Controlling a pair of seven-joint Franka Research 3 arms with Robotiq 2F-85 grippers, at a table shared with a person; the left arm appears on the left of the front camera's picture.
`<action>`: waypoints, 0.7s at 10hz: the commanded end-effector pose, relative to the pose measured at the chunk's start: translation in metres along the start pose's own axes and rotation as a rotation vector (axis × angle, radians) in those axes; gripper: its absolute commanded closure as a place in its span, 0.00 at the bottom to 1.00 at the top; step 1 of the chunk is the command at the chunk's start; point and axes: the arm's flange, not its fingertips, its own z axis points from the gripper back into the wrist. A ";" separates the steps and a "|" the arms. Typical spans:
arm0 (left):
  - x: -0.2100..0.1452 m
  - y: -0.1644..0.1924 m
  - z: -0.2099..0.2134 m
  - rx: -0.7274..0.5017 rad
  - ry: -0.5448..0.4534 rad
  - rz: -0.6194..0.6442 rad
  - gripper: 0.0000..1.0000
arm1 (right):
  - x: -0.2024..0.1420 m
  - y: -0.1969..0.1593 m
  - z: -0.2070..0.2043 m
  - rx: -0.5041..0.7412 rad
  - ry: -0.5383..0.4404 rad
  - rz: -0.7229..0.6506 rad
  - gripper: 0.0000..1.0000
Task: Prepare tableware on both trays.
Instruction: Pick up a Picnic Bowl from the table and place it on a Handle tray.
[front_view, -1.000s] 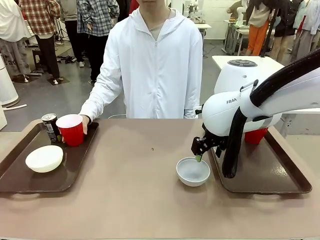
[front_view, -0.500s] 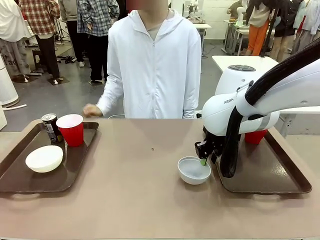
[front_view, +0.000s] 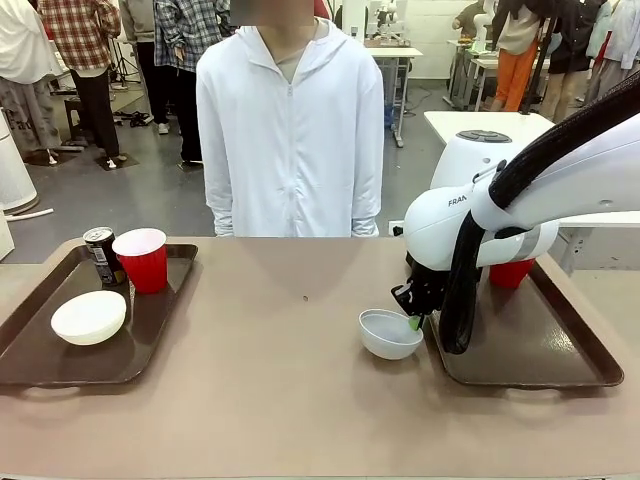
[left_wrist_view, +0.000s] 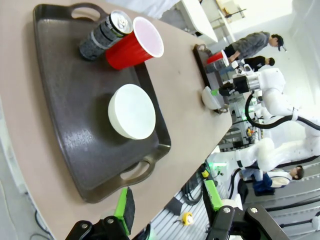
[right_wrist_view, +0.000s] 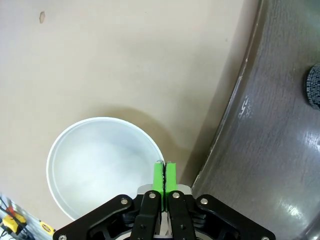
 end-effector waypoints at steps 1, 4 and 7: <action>0.000 -0.001 0.001 0.001 -0.013 0.004 0.27 | 0.001 -0.005 -0.001 0.018 -0.007 -0.010 1.00; 0.000 -0.001 0.001 0.001 -0.013 0.004 0.27 | -0.001 -0.002 0.002 0.011 -0.015 -0.019 1.00; 0.000 -0.001 0.001 0.001 -0.013 0.004 0.27 | -0.034 0.026 0.055 -0.051 -0.104 -0.078 1.00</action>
